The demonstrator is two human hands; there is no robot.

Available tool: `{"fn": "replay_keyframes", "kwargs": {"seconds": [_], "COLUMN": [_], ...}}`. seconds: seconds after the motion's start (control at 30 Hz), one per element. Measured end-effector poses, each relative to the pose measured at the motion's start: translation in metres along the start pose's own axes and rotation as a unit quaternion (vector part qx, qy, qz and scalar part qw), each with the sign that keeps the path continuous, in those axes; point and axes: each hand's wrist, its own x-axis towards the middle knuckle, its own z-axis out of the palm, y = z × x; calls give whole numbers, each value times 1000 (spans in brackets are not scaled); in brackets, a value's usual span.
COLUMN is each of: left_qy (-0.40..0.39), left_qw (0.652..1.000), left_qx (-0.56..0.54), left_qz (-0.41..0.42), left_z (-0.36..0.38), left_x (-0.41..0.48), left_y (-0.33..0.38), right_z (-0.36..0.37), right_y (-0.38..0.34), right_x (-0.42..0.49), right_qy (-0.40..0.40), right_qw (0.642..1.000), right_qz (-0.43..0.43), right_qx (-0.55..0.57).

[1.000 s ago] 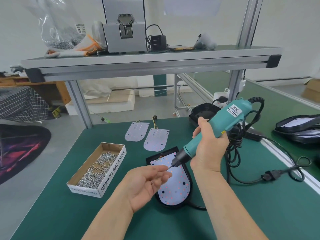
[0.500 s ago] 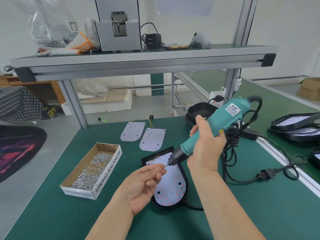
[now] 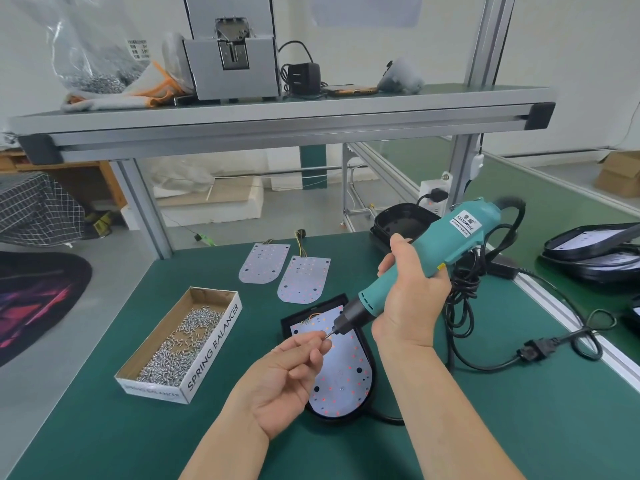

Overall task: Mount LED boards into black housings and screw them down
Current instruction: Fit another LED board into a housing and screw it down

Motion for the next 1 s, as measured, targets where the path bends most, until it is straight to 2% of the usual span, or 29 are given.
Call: {"fn": "replay_keyframes", "kwargs": {"seconds": [0.33, 0.47, 0.6, 0.67, 0.87, 1.0], "left_qy": [-2, 13, 32, 36, 36, 13], "left_qw": [1000, 996, 980, 976, 971, 977], "left_qx": [-4, 45, 90, 93, 125, 146], "left_qz": [17, 74, 174, 196, 202, 156], "left_z": [0, 3, 7, 9, 6, 3], "left_x": [1, 3, 4, 4, 5, 2], "left_y": [-2, -7, -15, -17, -18, -10], "right_z": [0, 2, 2, 0, -2, 0], "right_y": [2, 7, 11, 13, 18, 17], "right_x": [2, 3, 8, 10, 9, 11], "right_qy": [5, 28, 85, 102, 93, 89], "right_qw": [1000, 1000, 996, 994, 994, 995], "right_qz": [4, 1, 27, 45, 49, 48], "right_qx": [0, -6, -2, 8, 9, 13]}}
